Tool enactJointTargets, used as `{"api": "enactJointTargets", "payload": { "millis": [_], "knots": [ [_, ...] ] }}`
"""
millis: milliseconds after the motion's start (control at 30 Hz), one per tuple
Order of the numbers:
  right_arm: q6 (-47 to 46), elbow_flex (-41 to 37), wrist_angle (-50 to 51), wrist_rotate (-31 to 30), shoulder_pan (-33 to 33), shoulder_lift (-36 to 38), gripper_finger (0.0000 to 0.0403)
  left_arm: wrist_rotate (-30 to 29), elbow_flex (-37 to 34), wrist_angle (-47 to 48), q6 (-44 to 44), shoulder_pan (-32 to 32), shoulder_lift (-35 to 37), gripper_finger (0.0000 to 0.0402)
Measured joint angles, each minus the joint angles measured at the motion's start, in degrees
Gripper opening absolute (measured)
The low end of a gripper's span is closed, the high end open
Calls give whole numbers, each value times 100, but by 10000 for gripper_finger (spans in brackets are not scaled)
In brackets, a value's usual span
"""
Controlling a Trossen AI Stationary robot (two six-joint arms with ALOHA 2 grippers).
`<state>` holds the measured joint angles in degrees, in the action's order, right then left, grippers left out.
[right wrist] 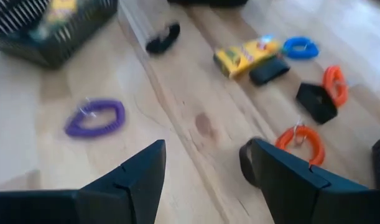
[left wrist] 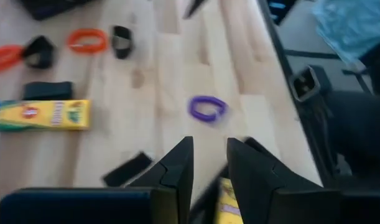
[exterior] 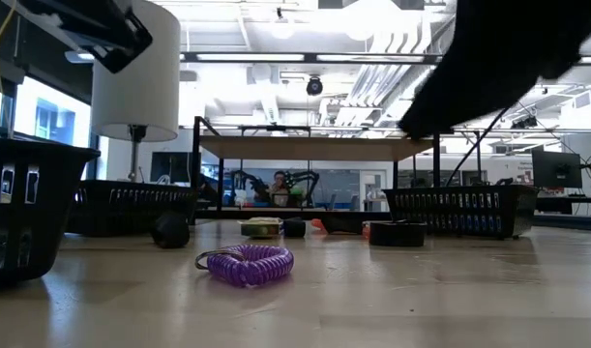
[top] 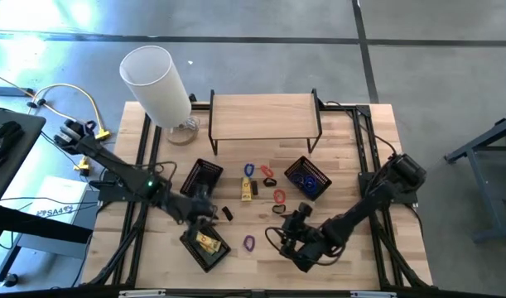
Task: Pick & Place Office Desk Supplies
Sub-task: Put the bottom orange spring keychain into the top right black bin
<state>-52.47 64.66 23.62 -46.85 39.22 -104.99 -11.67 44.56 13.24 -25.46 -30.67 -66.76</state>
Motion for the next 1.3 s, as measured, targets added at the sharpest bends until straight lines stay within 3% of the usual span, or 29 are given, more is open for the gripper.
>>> {"api": "enactJointTargets", "payload": {
  "millis": [200,600,1167,1300],
  "knots": [
    [13,0,96,511,-255,-245,227,-149,0,-409,25,-452,-358,93],
    [323,-2,184,842,-831,-245,227,-216,-2,-1441,643,-781,-1104,93],
    [-87,0,96,3681,-2658,-206,227,-209,-7,-1500,894,-761,-1415,93],
    [-41,13,123,3948,-2739,-206,227,-211,-7,-1500,959,-761,-1415,93]
  ]
}}
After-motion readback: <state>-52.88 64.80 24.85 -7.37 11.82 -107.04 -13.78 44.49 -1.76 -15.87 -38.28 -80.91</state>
